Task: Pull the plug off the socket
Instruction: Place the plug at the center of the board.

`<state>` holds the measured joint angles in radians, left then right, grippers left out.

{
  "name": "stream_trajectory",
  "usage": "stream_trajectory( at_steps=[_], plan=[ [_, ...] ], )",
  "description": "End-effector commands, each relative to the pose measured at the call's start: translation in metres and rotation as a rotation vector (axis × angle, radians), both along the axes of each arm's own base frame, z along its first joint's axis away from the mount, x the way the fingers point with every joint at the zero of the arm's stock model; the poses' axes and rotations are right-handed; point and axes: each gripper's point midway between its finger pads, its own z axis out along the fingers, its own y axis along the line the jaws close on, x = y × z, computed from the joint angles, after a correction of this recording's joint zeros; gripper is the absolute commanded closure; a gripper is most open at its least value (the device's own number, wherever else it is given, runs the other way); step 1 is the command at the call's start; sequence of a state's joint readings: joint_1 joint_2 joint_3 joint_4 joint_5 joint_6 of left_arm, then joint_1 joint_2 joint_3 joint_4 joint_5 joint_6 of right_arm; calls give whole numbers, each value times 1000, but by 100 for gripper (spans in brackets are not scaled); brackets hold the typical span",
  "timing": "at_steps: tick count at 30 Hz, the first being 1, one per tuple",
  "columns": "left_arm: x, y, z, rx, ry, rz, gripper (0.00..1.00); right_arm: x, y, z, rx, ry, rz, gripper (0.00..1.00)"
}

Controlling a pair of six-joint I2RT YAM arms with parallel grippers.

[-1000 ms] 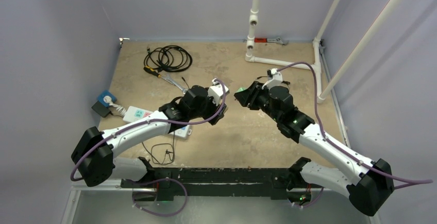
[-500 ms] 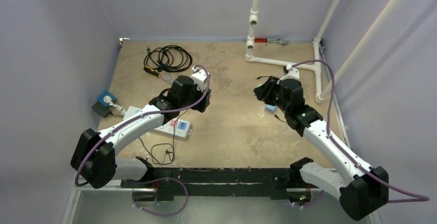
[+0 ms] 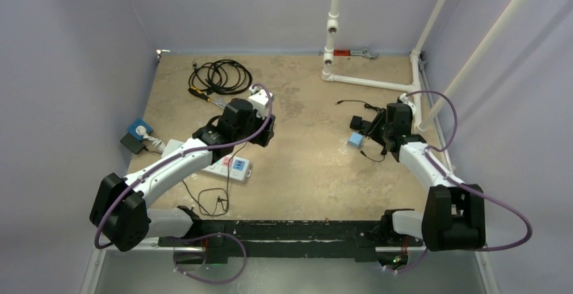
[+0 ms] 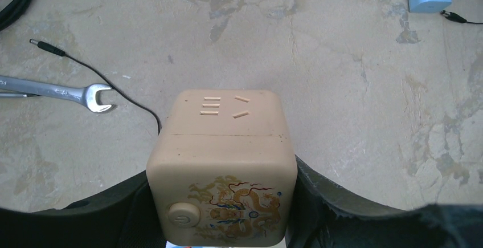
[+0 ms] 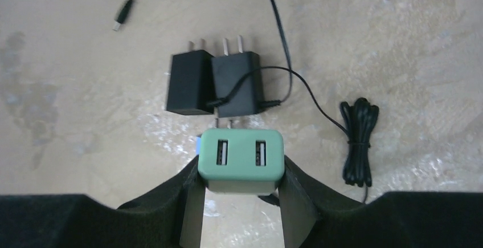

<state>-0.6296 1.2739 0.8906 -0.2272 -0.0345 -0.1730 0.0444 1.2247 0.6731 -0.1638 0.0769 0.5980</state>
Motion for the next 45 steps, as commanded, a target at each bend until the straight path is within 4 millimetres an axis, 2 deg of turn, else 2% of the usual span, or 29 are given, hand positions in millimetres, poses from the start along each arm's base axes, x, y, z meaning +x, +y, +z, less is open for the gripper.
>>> stream_trajectory(
  at_steps=[1,6,11,14,24,30,34,37,40,45],
  plan=[
    [7,-10,36,-80,-65,-6,100,14,-24,0,-124,13,-61,97],
    [6,-10,36,-81,-64,-8,100,16,-21,-16,-130,75,-20,96],
    [6,-11,34,-77,-54,-13,100,16,-16,-26,-127,112,20,91],
    [6,-12,31,-73,-45,-16,100,17,-15,-28,-122,113,29,77],
    [8,-13,20,-53,-17,-14,100,19,-13,-30,-122,109,46,46],
    [9,-14,18,-47,-11,-15,100,19,-15,-22,-131,85,41,35],
    [6,-19,18,-64,-2,-37,100,20,-15,-9,-133,43,36,33],
    [13,-19,18,-56,-12,-21,100,22,-13,10,-123,-22,46,33],
    [28,-18,13,-50,6,18,100,23,-4,38,-96,-126,84,33],
    [51,-24,-12,-59,101,41,100,18,6,94,-97,-299,158,33]
  ],
)
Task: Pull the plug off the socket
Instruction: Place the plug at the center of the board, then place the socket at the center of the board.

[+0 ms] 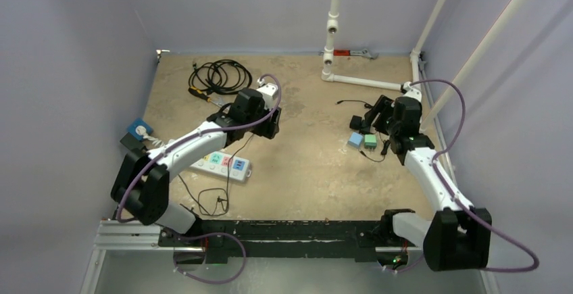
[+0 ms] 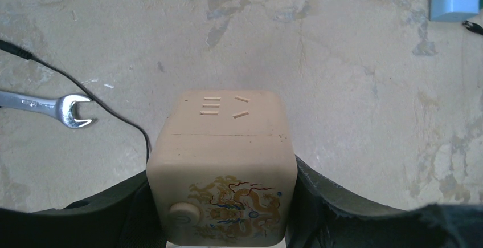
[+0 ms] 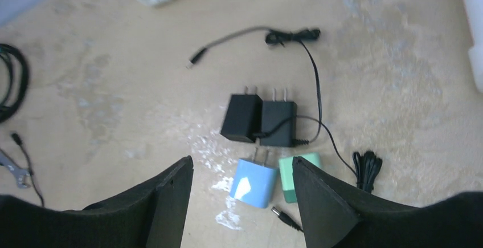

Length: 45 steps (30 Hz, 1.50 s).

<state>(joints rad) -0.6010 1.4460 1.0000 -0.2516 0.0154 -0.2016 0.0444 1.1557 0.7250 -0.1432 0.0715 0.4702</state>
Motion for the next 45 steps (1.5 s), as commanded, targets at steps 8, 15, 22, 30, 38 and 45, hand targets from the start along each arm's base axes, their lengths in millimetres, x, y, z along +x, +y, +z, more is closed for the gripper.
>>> stream_trajectory(
  at_steps=[8,15,22,30,38,45],
  plan=[
    [71,-12,-36,-40,132,93,100,-10,17,86,-10,-277,146,31],
    [98,7,-83,128,211,168,100,-9,20,75,-5,-247,162,31],
    [102,13,-96,170,215,182,93,-8,21,72,-1,-243,167,31],
    [103,14,-92,168,203,189,42,-8,20,63,-2,-224,165,31],
    [107,13,-66,120,132,202,7,-7,20,59,-6,-210,164,30],
    [109,19,-3,41,-41,222,5,-12,34,71,-22,-262,279,30]
  ],
)
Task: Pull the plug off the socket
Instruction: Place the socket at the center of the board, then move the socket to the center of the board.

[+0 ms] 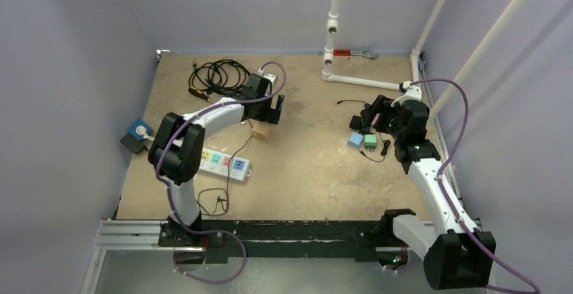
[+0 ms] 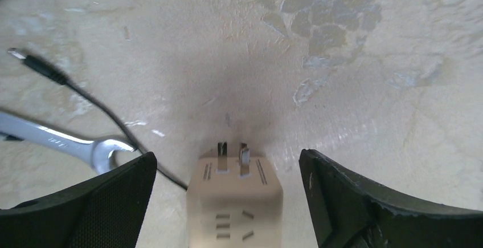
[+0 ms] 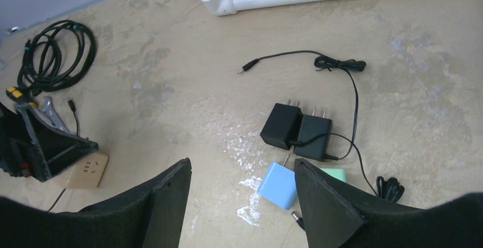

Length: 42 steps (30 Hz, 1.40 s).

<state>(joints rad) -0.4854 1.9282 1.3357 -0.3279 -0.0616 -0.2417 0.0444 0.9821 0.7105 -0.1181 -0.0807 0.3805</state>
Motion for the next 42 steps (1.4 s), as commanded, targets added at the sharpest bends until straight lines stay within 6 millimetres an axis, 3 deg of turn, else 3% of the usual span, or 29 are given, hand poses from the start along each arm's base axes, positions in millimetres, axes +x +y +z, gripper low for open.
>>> stream_trajectory(
  at_steps=[1,4,7,10,13,18,21,26,31,37,42],
  plan=[
    [17,5,99,-88,-274,24,5,-3,20,22,-17,-110,154,30],
    [10,19,141,-96,-380,41,1,-17,48,42,23,-213,326,26],
    [4,45,170,-68,-440,83,1,-28,76,53,52,-263,463,26],
    [-4,78,167,-42,-394,137,1,-30,99,48,40,-229,485,26],
    [-20,95,154,-26,-357,160,1,-39,130,44,93,-200,561,26],
    [-44,125,133,-48,-312,211,1,-78,207,40,169,-253,792,30],
    [-45,142,144,-91,-346,264,1,-101,248,33,171,-302,908,29],
    [-42,164,162,-92,-396,343,1,-116,305,7,39,-326,973,23],
    [-47,171,166,-75,-417,364,2,-118,350,-19,-53,-345,999,21],
    [-46,160,161,-114,-393,332,3,-123,398,-47,-116,-362,1052,21],
    [-46,155,161,-135,-387,316,2,-121,420,-72,-185,-338,1088,20]
  ],
)
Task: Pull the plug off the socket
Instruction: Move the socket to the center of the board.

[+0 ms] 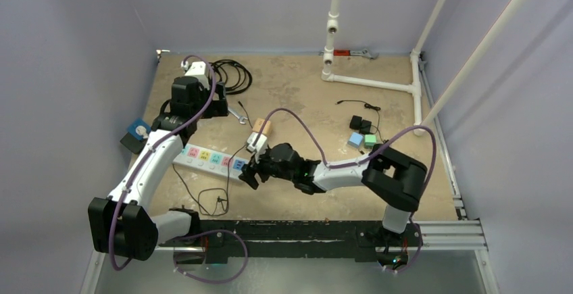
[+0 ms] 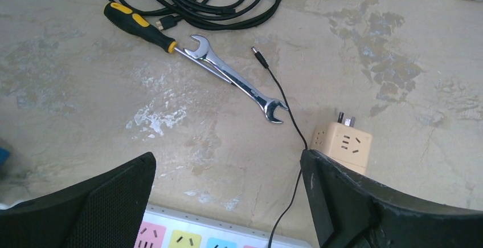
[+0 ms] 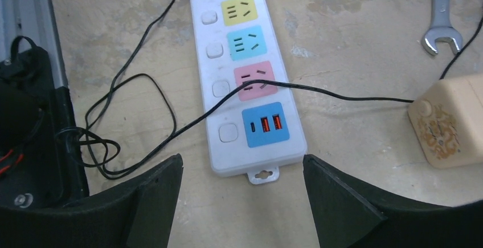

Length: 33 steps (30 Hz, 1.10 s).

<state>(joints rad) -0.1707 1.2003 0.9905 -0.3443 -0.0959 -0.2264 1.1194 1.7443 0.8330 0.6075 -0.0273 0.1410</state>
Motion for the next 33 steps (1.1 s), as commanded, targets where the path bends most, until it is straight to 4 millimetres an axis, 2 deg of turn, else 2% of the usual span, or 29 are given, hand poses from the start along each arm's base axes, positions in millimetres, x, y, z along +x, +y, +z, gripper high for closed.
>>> stream_trajectory(
  at_steps=[1,6,9,12,16,19,23,26,33],
  plan=[
    [6,-8,10,-44,-36,-18,3,11,26,17,21,-109,2,20],
    [6,-9,10,-50,-32,-20,3,14,37,-1,-43,-126,13,19],
    [6,-9,10,-52,-31,-23,3,18,40,-20,-102,-120,15,18],
    [5,-10,9,-54,-28,-27,3,23,42,-28,-143,-145,5,18],
    [6,-10,7,-54,-24,-28,2,29,42,-29,-176,-169,-5,18],
    [6,-11,6,-54,-22,-29,2,27,46,-35,-198,-168,26,18],
    [6,-11,4,-55,-16,-32,2,12,53,-46,-224,-146,88,19],
    [6,-12,3,-56,-13,-36,2,7,51,-51,-234,-141,99,19],
    [7,-15,0,-63,-3,-47,2,16,42,-69,-303,-140,41,18]
  ],
)
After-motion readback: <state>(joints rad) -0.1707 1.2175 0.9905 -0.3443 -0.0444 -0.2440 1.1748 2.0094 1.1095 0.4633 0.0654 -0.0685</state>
